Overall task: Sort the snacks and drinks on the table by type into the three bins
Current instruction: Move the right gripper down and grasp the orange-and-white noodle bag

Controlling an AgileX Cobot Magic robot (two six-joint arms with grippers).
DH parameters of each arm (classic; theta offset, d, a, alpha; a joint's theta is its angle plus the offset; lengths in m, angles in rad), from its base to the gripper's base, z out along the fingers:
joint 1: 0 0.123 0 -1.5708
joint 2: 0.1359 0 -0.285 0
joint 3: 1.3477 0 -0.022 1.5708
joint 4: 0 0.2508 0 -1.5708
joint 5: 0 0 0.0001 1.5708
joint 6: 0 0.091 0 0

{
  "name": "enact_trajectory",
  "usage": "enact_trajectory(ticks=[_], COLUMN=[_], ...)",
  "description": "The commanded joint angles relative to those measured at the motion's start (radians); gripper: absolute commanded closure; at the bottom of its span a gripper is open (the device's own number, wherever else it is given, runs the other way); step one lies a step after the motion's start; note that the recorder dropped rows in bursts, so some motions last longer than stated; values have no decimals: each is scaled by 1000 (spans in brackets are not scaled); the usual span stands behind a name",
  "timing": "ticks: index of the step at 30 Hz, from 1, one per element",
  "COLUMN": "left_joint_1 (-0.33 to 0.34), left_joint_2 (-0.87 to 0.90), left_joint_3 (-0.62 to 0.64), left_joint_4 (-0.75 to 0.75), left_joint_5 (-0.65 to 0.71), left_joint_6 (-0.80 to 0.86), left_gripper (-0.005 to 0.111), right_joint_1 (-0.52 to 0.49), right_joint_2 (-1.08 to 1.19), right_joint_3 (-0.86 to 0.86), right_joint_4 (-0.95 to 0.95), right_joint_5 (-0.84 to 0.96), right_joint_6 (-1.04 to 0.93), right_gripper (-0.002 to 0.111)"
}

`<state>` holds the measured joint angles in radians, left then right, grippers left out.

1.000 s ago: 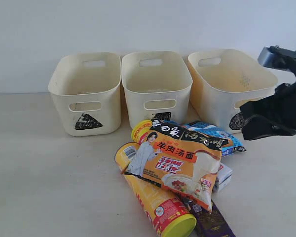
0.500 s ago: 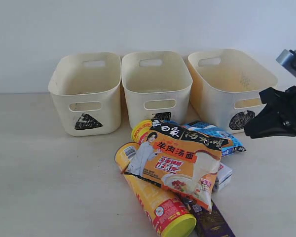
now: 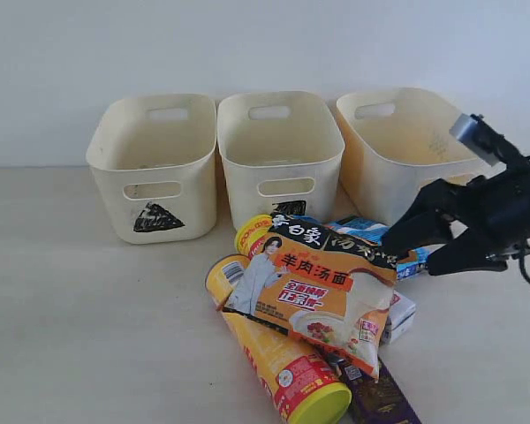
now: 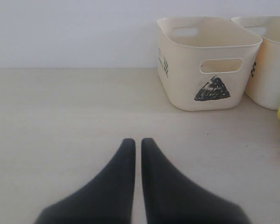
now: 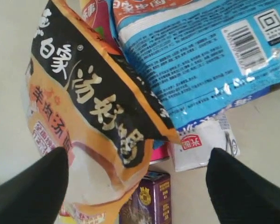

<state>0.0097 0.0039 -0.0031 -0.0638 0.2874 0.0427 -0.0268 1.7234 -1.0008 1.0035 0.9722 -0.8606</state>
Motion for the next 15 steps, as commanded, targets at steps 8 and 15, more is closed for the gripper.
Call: enact_trajectory(ticks=[8, 15], left_joint_1=[2, 2], left_joint_2=[-4, -4], left_joint_3=[3, 3], left_joint_4=[-5, -5], left_joint_5=[-3, -3], left_joint_6=[-4, -4], left_gripper=[103, 103], right_joint_1=[150, 191], right_joint_2=[70, 110], right_joint_3=[11, 11], right_joint_4=[35, 79], right_joint_5=[-134, -157], right_joint_6=[32, 25], right_gripper=[35, 35])
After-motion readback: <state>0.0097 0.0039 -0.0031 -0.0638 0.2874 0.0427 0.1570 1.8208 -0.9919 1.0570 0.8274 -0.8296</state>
